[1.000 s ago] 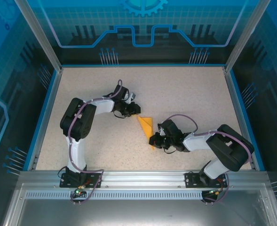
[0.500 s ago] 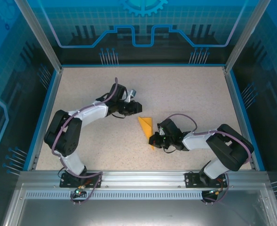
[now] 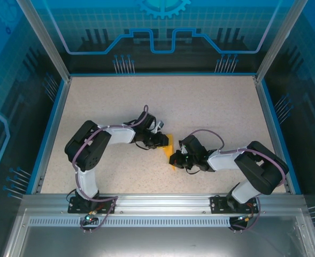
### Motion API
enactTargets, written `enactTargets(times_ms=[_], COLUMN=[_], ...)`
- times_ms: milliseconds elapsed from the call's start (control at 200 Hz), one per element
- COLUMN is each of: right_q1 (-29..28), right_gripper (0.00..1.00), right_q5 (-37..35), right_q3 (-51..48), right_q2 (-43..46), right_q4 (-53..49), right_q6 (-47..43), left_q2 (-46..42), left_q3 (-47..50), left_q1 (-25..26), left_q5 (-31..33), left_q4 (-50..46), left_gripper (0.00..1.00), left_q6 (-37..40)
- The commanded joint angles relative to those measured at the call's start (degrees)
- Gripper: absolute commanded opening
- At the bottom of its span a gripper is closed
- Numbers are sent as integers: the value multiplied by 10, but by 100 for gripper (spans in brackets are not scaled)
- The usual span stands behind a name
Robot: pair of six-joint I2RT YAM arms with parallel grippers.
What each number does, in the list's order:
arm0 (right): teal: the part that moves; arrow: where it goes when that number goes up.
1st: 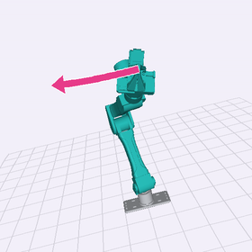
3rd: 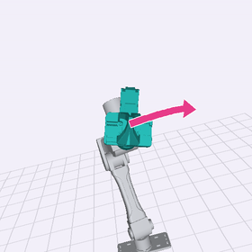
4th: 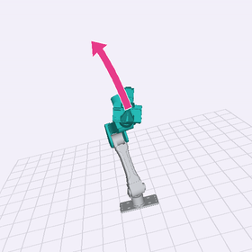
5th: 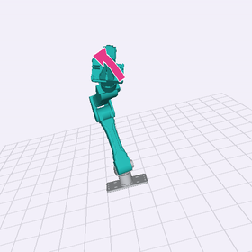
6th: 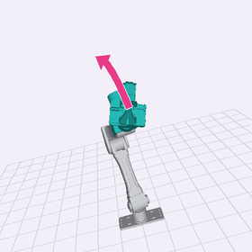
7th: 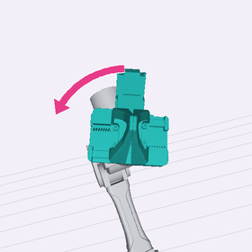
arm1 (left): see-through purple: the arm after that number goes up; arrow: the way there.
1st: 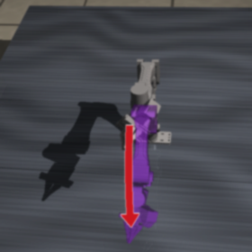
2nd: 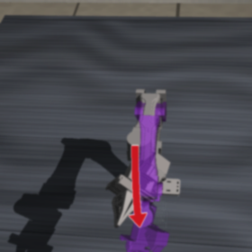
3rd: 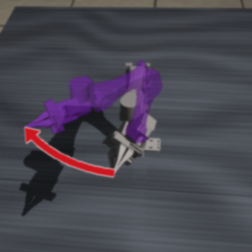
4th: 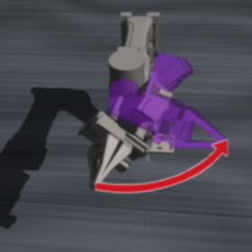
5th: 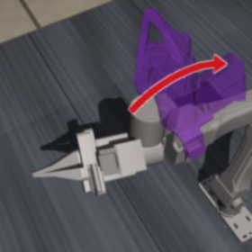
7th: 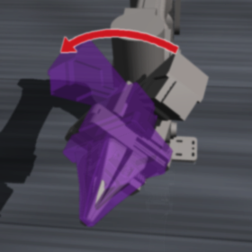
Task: Fold a paper plane with a square sheet of paper (pick it up from the middle)
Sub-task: Fold the wing for the fifth time at the center of the table.
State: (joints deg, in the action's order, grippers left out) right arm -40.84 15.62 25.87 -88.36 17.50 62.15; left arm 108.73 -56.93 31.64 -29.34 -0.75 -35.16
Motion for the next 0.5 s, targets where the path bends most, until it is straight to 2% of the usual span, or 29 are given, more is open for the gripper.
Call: enactTargets(times_ms=[0, 495], right_q1=[-5, -5], right_gripper=[3, 4], right_q5=[-10, 2], right_q3=[-29, -32], right_q2=[-23, -5], right_q4=[-82, -98], right_q6=[4, -13], left_q2=[7, 47], left_q3=[-3, -63], left_q1=[-11, -71], left_q5=[21, 34], left_q4=[8, -46], left_gripper=[28, 28], left_q6=[-11, 7])
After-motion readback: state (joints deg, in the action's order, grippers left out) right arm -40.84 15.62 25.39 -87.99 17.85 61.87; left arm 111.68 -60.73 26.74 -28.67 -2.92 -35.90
